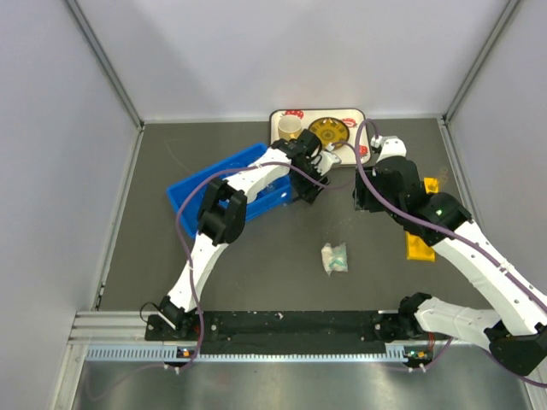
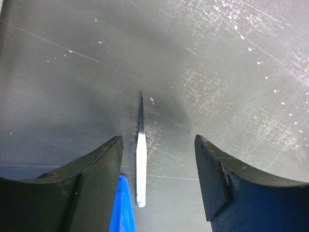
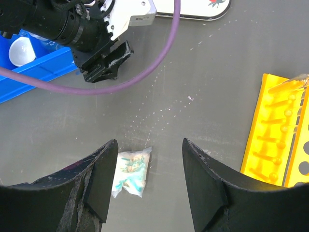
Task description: Organize the chemistry lab equipment
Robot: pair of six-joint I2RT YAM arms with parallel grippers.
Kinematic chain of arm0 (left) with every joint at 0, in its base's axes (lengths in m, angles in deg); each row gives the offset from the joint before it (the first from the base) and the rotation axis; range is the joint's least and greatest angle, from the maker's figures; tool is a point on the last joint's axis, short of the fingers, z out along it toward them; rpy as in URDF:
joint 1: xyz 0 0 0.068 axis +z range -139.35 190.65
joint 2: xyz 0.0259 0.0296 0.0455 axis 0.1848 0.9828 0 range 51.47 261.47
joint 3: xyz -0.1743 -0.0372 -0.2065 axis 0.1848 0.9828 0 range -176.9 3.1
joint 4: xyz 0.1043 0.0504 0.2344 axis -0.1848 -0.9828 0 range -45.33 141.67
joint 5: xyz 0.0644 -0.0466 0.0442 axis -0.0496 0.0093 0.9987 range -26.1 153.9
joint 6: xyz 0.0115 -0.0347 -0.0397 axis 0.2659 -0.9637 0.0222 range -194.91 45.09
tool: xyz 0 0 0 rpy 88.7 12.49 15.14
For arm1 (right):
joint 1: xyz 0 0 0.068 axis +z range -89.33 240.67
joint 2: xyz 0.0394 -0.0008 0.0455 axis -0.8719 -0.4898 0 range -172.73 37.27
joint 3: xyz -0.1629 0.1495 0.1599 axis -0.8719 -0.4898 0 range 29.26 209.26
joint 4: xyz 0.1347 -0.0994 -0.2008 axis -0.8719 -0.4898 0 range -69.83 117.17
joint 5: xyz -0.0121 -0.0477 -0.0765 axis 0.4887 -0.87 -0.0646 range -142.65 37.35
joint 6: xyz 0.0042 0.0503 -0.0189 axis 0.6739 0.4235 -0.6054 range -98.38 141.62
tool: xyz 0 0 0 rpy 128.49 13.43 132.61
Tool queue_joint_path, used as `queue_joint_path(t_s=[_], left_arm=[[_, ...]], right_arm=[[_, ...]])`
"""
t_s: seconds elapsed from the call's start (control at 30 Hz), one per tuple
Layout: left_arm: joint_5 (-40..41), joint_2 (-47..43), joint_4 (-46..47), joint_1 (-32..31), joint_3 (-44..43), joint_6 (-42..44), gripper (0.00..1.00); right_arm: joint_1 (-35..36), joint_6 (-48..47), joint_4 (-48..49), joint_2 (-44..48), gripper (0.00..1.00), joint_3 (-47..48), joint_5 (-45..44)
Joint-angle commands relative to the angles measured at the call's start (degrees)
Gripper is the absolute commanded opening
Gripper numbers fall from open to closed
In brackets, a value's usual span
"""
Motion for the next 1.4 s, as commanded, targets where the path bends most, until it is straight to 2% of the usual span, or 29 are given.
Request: queue_joint_path(t_s=[0.0, 0.07, 0.2, 0.63, 0.77, 1.0, 1.37], left_arm=[[0.04, -0.86, 0.84, 0.3, 0.05, -0.29, 0.7], [0.39, -2.09, 0.84, 0.3, 0.05, -0.29, 0.78], [0.39, -3.42, 0.66, 0.3, -0.04, -0.29, 0.87], [-0.84, -5.18, 0.05, -0.67, -5.3, -0.55, 0.97], [-2.33, -4.74, 0.57, -0.76, -8.83, -0.81, 0.98], [-3.65, -4.21, 3.21, -0.76, -8.92, -1.43, 0.99], [-4.35, 1.59, 6.11, -0.41, -9.71, -2.48, 0.99]], right_arm=[[-0.3, -0.78, 1.33, 0.82, 0.56, 0.62, 0.38], [-0.39, -0.7, 1.41, 0.91, 0.56, 0.62, 0.38], [-0.3, -0.96, 1.33, 1.34, 0.56, 0.71, 0.47], [-0.39, -1.05, 1.32, 2.05, 0.56, 0.53, 0.47], [-0.39, -1.31, 1.33, 2.49, 0.57, 0.35, 0.12], [-0.39, -1.57, 1.33, 2.58, 0.57, 0.53, 0.29], [-0.3, -1.75, 1.15, 2.93, 0.57, 0.27, 0.12]])
